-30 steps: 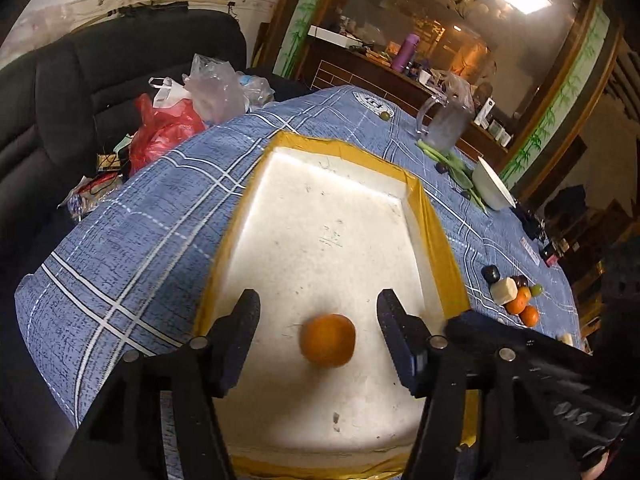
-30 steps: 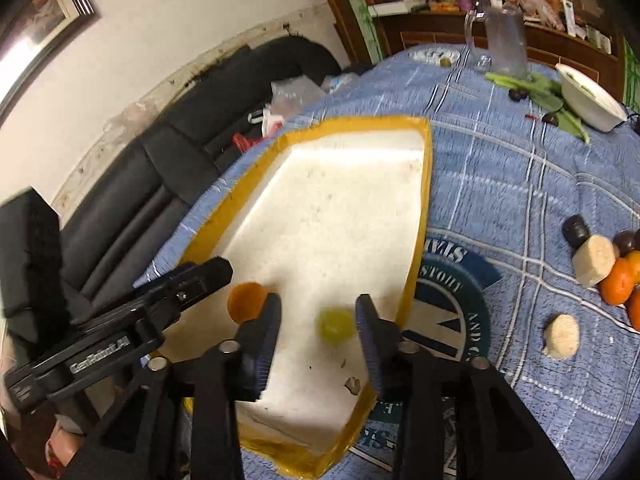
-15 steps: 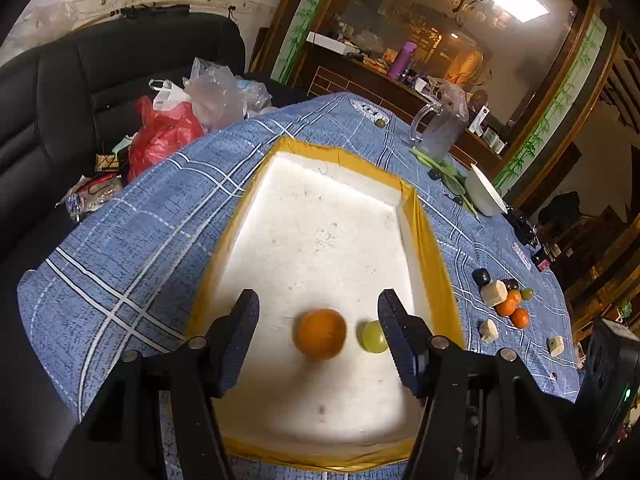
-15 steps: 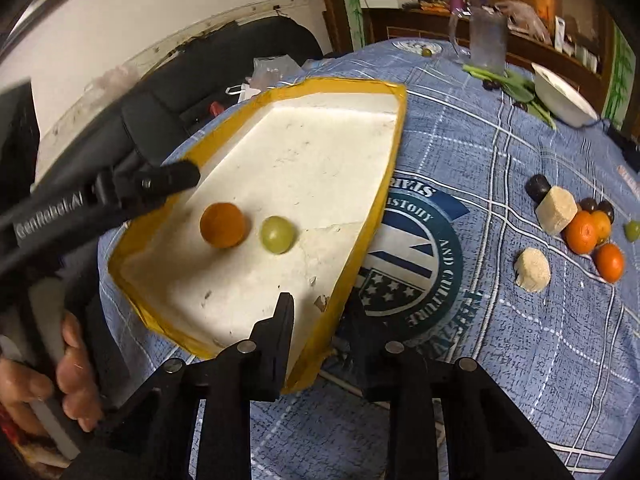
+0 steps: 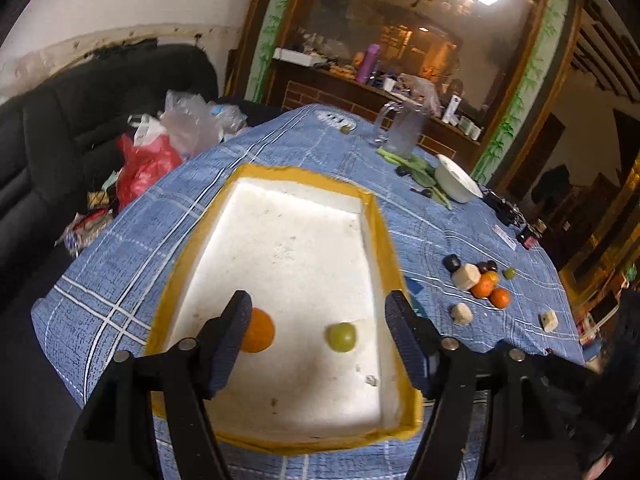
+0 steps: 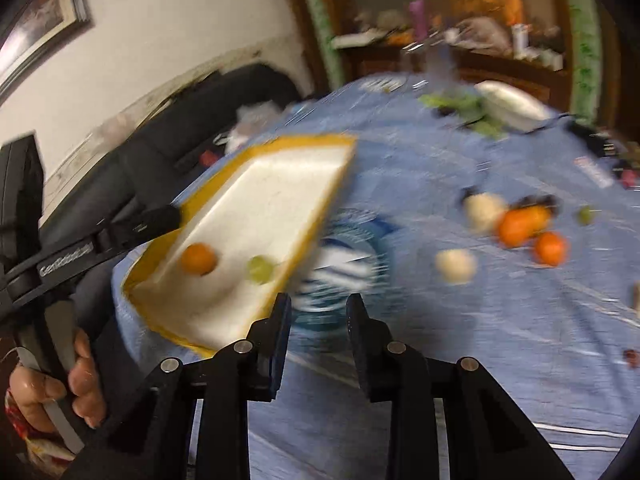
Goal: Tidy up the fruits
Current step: 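Move both grippers back toward the fruit on the cloth, then grasp a beige round bun with the left gripper while the right gripper grasps an orange, then lower the bun and orange into the white tray and open both grippers, then move both grippers back toward the remaining fruit, then grasp a red date with the right gripper while the left gripper grasps an orange, then lower the date and orange into the white tray and open both grippers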
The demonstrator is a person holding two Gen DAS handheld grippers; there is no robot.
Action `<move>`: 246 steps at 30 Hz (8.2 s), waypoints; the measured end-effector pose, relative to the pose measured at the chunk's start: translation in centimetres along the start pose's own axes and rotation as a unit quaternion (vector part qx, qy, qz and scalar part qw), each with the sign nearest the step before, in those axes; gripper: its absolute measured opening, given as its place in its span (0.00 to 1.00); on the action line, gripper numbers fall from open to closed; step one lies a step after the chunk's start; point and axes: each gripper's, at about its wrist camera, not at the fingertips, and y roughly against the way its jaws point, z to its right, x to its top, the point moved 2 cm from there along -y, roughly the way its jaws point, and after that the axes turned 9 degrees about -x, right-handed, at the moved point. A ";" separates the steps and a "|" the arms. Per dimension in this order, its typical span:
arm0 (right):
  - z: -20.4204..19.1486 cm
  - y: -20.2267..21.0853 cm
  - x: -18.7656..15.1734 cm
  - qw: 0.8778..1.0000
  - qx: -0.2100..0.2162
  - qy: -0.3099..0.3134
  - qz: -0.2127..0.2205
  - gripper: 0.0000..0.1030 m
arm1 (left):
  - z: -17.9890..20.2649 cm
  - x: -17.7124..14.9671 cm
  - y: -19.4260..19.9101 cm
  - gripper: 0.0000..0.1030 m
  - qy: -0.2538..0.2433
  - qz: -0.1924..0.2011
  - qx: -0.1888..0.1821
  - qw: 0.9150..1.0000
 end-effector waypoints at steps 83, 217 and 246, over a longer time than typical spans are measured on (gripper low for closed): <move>-9.6 -13.6 6.5 0.992 0.040 0.079 -0.085 0.39 | -8.3 4.4 -8.7 0.50 0.041 -0.089 0.049 0.994; -5.3 -6.8 6.7 0.997 0.058 0.010 -0.047 0.28 | -5.1 1.3 -5.4 0.32 0.022 -0.034 0.064 0.997; -4.1 -8.2 8.1 0.993 0.078 -0.070 -0.052 0.44 | -3.8 2.8 -0.9 0.70 -0.010 -0.003 0.020 1.000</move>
